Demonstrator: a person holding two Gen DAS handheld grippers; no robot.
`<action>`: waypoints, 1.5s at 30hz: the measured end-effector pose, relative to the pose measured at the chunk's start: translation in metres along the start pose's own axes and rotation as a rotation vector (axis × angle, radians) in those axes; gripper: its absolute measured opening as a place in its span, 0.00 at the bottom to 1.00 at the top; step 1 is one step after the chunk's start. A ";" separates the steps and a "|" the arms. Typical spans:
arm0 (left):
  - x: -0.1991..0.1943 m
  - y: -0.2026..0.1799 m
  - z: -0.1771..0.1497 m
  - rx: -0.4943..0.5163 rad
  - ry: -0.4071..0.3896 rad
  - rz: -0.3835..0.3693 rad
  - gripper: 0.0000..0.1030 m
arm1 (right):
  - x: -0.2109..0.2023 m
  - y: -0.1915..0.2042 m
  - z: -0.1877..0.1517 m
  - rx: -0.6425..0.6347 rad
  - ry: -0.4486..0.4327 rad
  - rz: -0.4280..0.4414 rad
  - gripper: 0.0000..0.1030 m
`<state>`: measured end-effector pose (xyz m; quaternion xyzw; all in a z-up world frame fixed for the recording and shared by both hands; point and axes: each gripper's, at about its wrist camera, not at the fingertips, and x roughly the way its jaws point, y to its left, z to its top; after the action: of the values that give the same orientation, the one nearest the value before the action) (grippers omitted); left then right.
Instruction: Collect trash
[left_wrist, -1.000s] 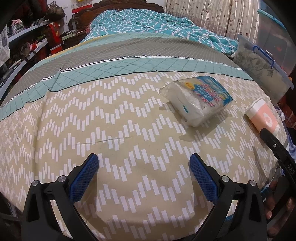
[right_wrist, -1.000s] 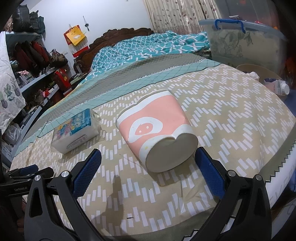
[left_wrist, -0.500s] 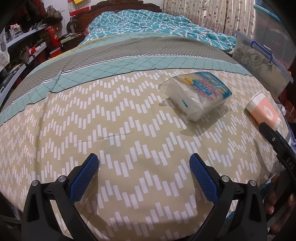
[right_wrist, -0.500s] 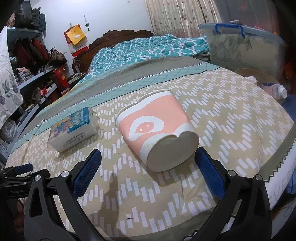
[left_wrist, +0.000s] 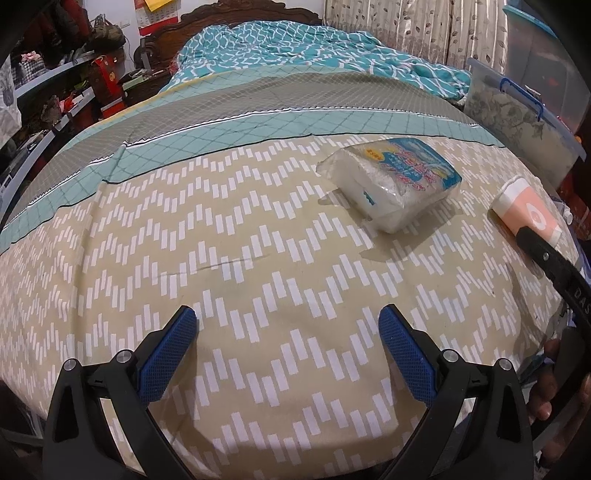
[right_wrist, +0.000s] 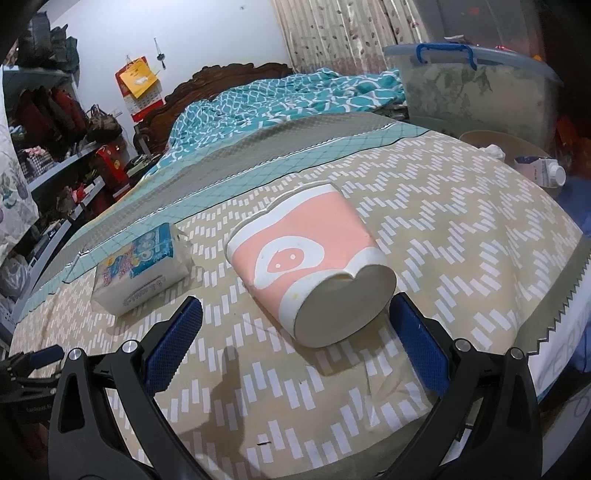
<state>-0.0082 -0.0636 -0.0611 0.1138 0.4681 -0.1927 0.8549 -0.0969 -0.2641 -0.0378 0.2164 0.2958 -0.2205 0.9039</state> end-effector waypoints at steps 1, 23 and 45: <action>-0.001 0.001 -0.001 0.002 0.001 -0.001 0.92 | 0.001 0.000 0.001 0.002 0.000 -0.003 0.97; -0.015 0.039 -0.016 -0.077 0.042 0.034 0.92 | 0.009 0.015 0.001 -0.028 -0.006 -0.044 0.97; -0.005 0.035 -0.003 -0.110 0.011 0.072 0.93 | 0.000 0.016 -0.008 -0.069 -0.025 -0.005 0.97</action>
<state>0.0024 -0.0301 -0.0582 0.0843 0.4781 -0.1350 0.8638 -0.0921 -0.2473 -0.0399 0.1815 0.2924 -0.2153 0.9139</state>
